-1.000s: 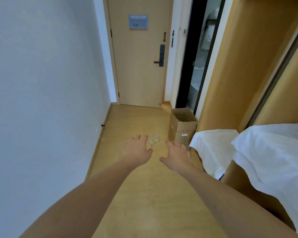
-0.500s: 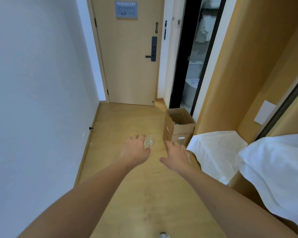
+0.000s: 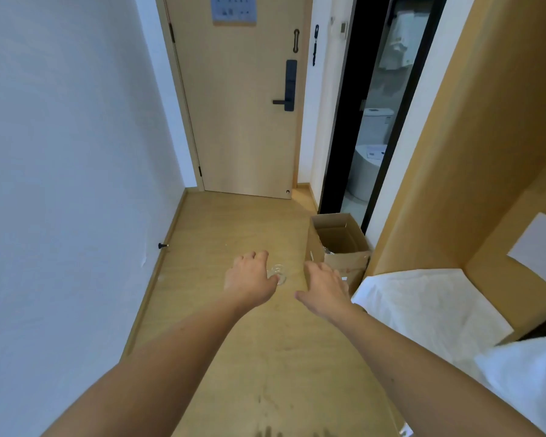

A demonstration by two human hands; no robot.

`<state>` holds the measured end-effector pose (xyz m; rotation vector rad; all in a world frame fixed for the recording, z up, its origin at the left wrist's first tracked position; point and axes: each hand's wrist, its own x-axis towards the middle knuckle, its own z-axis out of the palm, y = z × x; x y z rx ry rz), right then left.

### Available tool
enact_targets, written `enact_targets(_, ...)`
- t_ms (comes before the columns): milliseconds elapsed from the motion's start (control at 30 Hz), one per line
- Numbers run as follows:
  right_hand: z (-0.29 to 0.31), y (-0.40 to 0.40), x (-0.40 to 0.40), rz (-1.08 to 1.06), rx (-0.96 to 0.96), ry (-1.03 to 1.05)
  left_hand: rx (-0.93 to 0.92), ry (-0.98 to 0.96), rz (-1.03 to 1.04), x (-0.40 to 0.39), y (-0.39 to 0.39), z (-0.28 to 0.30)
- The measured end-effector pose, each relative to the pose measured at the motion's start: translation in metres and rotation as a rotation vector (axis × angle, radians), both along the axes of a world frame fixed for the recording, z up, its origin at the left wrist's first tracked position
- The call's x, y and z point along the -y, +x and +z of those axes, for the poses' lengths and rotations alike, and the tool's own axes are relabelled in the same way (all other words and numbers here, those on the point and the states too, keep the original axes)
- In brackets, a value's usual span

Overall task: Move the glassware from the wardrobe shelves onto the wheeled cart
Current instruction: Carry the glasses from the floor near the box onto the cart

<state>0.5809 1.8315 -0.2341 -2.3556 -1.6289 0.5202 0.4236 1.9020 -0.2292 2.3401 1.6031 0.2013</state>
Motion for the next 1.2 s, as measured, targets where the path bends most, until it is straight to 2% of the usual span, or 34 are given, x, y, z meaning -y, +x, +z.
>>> enact_targets(433, -0.047, 0.04, -0.108, -0.037, -0.079, -0.08, -0.056, -0.121, 0.01, -0.1, 0.032, -0.049)
enact_targets(933, -0.093, 0.044, -0.312, -0.162, -0.113, -0.197, -0.016, -0.245, -0.024, -0.319, 0.037, -0.099)
enact_targets(1200, -0.116, 0.042, -0.376, -0.206, -0.113, -0.307, 0.03, -0.349, 0.011, -0.407, 0.034, -0.136)
